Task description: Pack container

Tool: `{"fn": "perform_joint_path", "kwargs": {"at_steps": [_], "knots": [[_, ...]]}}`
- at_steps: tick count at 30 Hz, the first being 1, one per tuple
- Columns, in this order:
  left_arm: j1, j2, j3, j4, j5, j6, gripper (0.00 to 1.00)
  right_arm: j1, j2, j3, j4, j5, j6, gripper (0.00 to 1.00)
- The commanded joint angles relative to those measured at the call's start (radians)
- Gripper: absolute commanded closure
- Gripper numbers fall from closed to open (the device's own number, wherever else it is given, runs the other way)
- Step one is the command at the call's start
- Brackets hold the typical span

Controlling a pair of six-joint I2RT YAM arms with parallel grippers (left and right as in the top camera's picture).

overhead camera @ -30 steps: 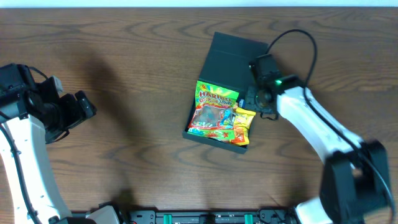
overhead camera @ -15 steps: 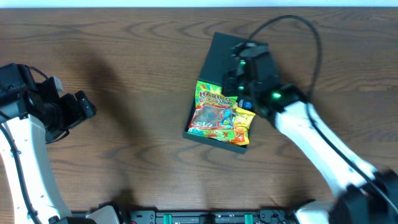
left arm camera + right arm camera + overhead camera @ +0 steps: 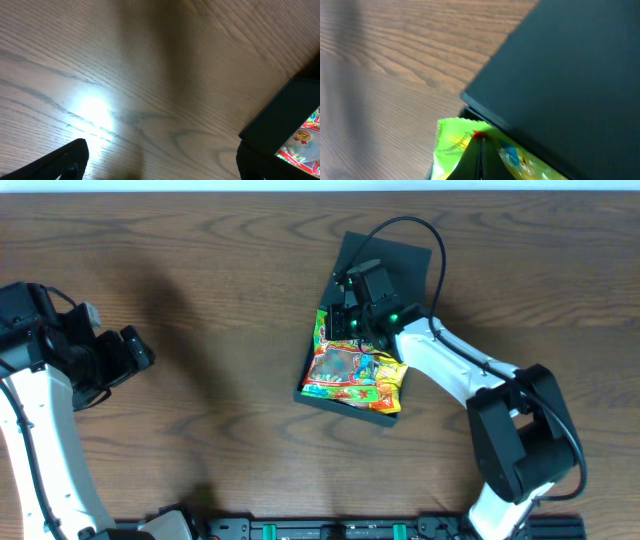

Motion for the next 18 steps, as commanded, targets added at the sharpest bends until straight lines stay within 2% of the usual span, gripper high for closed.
{"fn": "perform_joint_path", "kwargs": {"at_steps": [1,5,18], "knots": [[0.004,0.003,0.003,-0.003,-0.012,0.011,0.05,0.016,0.010,0.030,0.032,-0.018,0.020,0.99],[0.004,0.003,0.003,-0.003,-0.012,0.011,0.05,0.017,0.010,0.030,0.050,-0.018,0.057,0.99],[0.004,0.003,0.003,-0.003,-0.012,0.011,0.05,0.061,0.010,0.029,-0.010,0.098,0.033,0.99]]}}
